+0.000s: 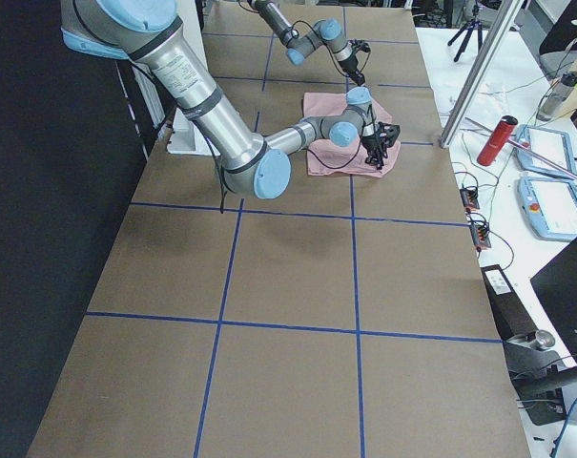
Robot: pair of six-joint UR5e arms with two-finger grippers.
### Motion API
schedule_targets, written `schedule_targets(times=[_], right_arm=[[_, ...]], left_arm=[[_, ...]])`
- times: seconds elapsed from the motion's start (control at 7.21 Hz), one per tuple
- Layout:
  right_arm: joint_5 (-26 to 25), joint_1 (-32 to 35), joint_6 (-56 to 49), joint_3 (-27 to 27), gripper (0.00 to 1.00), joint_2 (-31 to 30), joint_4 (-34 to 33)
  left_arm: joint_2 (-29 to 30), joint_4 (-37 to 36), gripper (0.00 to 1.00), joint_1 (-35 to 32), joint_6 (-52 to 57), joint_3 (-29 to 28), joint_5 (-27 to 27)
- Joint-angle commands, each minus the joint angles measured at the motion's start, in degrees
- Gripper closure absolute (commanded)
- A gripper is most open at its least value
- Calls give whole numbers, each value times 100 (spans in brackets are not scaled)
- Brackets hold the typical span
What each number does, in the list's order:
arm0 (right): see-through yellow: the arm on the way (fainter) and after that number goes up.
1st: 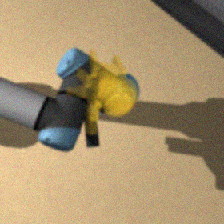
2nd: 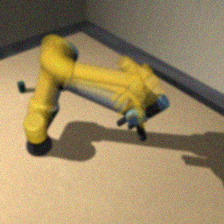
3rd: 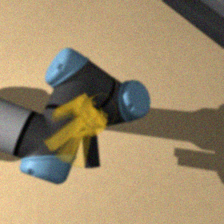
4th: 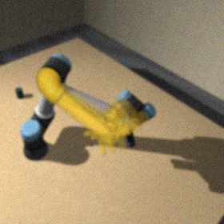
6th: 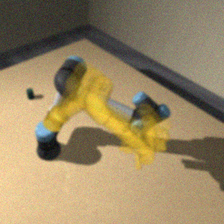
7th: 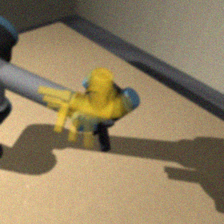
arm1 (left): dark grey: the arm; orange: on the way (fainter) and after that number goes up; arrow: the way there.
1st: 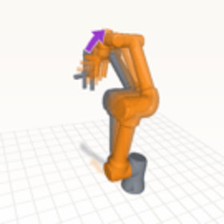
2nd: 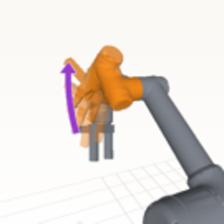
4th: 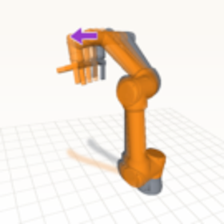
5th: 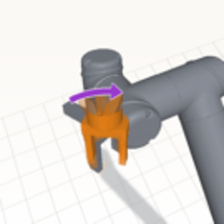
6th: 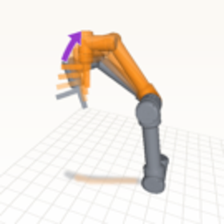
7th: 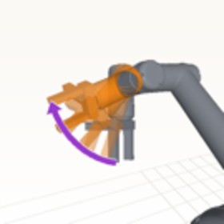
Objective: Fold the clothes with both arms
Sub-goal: 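Lay the hem near the collar and open both grippers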
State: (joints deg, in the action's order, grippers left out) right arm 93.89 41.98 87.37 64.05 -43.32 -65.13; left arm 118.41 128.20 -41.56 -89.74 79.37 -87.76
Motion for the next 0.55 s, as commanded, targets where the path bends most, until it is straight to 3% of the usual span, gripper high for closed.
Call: schedule_targets(times=[0.0, 0.28, 0.42], right_arm=[[-2, 125, -1, 116, 0, 8, 17], [235, 109, -1, 956, 0, -429, 70], [218, -231, 156, 1578, 0, -849, 27]], left_arm=[[-11, 360, 63, -62, 18, 43, -31], [-28, 416, 60, -351, 18, 245, -852], [-107, 703, 61, -361, 105, 237, -927]])
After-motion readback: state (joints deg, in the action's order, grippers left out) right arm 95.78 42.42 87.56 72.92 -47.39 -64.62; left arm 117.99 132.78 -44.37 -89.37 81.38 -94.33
